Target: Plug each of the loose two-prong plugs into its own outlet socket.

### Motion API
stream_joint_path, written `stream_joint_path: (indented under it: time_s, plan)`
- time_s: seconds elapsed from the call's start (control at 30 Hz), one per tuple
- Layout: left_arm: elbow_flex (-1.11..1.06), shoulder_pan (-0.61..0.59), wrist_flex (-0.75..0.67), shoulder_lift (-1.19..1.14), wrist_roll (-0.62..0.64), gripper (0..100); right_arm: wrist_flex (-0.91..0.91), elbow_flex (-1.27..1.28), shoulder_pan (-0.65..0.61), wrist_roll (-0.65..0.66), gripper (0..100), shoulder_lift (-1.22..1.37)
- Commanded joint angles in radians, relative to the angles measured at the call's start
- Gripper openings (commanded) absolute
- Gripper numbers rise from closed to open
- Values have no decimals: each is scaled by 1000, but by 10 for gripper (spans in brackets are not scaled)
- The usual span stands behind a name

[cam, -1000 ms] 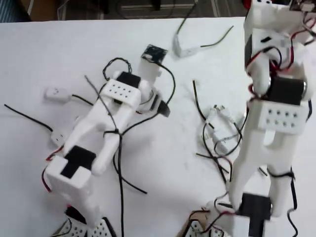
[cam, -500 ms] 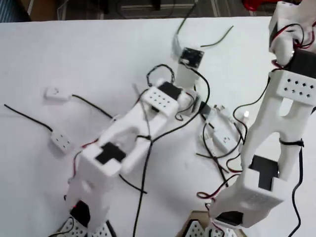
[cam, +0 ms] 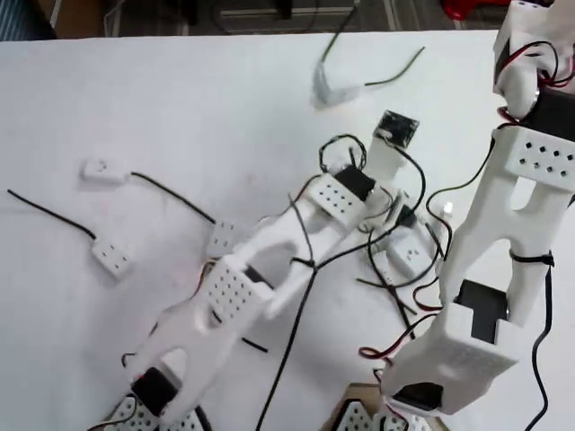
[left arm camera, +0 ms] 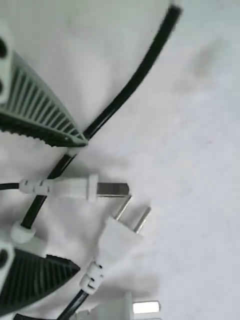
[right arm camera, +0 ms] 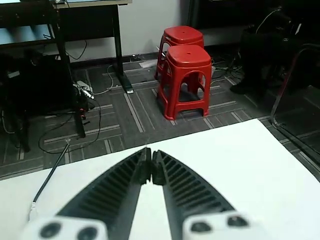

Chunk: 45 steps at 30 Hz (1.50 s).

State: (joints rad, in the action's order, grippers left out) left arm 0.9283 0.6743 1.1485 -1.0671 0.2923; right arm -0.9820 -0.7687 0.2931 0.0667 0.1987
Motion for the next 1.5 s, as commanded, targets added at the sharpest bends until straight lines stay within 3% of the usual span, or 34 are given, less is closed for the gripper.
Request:
stream_joint_path:
  time_s: [0.0, 0.37, 0.6, 0.93, 1.2, 1.47]
  plan:
    - [229, 12, 74, -73, 12, 338, 1, -46, 8, 3, 18, -8]
    - [535, 12, 196, -222, 12, 23, 1, -46, 10, 3, 18, -8]
    - [750, 18, 393, -217, 14, 23, 1, -48, 7, 3, 18, -10]
    - [741, -13, 528, -62, 11, 23, 1, -48, -8, 3, 18, -16]
    - [741, -102, 583, 142, 8, 23, 1, -49, -31, 3, 18, -16]
    - [741, -200, 578, 274, -97, 21, 2, -49, -31, 5, 18, -16]
